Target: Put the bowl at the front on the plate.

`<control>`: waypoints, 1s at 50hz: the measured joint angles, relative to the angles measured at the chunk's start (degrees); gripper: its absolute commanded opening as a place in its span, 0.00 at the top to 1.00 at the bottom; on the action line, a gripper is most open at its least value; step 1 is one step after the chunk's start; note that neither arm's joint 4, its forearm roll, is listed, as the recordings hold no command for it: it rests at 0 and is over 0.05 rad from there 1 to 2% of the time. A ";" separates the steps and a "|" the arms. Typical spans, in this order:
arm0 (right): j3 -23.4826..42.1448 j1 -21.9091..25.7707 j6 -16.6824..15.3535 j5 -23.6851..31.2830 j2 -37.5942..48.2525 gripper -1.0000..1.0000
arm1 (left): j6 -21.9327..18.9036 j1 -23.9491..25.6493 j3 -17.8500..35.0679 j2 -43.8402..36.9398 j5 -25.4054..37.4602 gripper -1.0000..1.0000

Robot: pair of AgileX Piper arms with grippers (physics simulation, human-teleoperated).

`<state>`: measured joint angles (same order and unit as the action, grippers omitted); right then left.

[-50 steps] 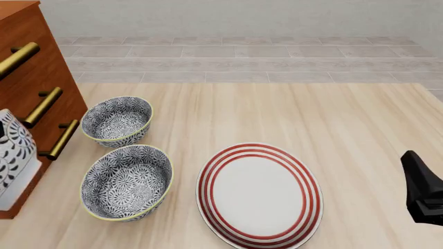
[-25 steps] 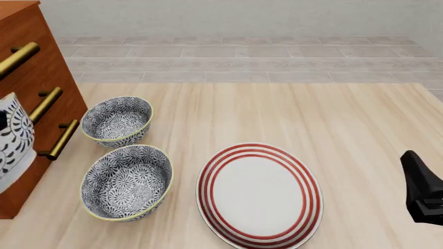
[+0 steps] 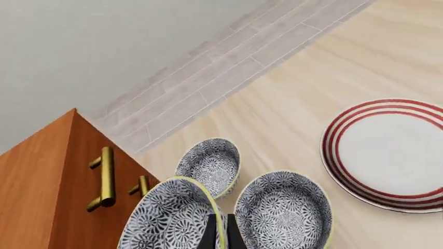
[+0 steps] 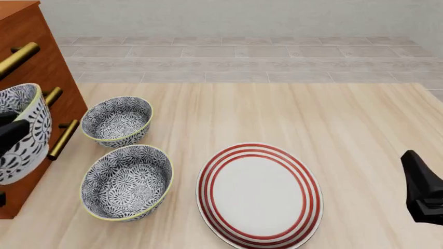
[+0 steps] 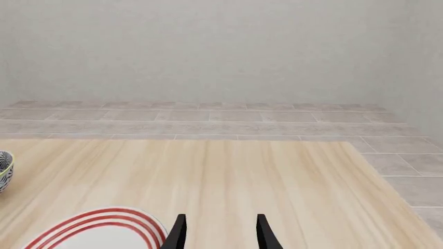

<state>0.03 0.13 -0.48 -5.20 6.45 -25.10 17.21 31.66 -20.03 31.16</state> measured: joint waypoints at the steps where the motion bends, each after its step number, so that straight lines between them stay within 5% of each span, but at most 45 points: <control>1: 0.01 0.00 0.01 0.03 -0.03 0.00 | -0.37 0.31 -0.21 0.07 -0.18 1.00; 50: 0.05 0.03 0.26 0.38 -0.47 0.00 | -16.37 14.13 -6.17 -0.03 -7.72 1.00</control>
<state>0.09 0.16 -0.21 -4.82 5.98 -41.47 31.35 25.49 -20.05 23.44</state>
